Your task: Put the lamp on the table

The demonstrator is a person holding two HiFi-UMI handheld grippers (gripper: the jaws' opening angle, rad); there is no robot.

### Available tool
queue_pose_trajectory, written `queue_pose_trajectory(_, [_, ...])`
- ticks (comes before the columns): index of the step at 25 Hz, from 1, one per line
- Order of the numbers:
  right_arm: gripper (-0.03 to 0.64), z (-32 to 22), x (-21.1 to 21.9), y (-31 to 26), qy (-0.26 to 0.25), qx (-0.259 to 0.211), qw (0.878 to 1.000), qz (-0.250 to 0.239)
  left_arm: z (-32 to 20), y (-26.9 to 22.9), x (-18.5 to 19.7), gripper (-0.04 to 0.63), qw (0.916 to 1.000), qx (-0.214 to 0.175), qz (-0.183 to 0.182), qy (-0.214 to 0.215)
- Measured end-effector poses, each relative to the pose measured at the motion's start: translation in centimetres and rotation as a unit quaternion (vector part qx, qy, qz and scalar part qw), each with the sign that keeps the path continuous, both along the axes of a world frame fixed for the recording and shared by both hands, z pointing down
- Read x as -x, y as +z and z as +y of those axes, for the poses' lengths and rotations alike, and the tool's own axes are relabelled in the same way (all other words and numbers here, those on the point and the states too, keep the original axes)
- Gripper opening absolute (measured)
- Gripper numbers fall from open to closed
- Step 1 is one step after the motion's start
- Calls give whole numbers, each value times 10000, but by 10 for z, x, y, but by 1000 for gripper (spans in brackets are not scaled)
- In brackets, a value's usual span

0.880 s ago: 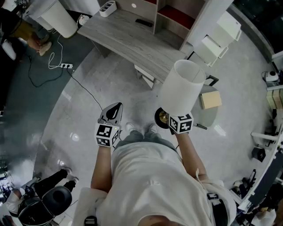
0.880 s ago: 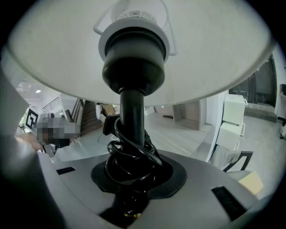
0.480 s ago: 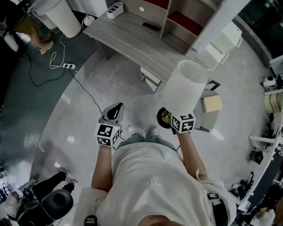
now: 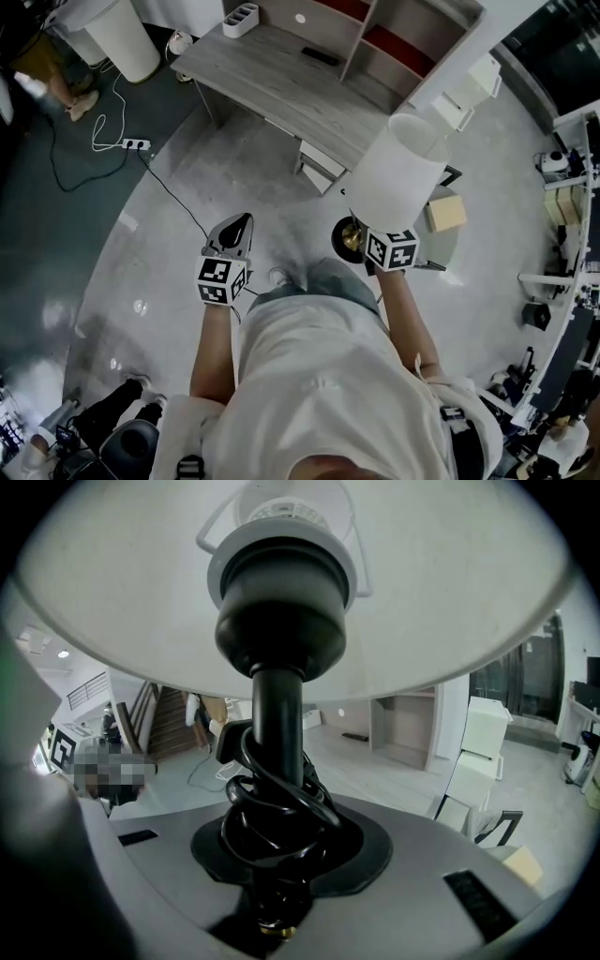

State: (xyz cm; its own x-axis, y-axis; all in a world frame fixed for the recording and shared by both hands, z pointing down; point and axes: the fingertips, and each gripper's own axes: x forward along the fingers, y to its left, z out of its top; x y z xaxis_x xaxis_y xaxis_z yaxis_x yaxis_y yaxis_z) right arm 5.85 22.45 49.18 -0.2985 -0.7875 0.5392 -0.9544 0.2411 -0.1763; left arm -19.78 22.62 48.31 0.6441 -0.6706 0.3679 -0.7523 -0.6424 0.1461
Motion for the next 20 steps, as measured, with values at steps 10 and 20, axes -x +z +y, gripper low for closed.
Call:
queue_pose_trajectory(10, [129, -46, -4, 12, 163, 85, 9998, -61, -44, 12, 0, 14, 9999, 99, 15, 110])
queue_pose_trajectory(20, [129, -156, -29, 29, -71, 236, 9997, -67, -142, 22, -29, 15, 9998, 200, -27, -95])
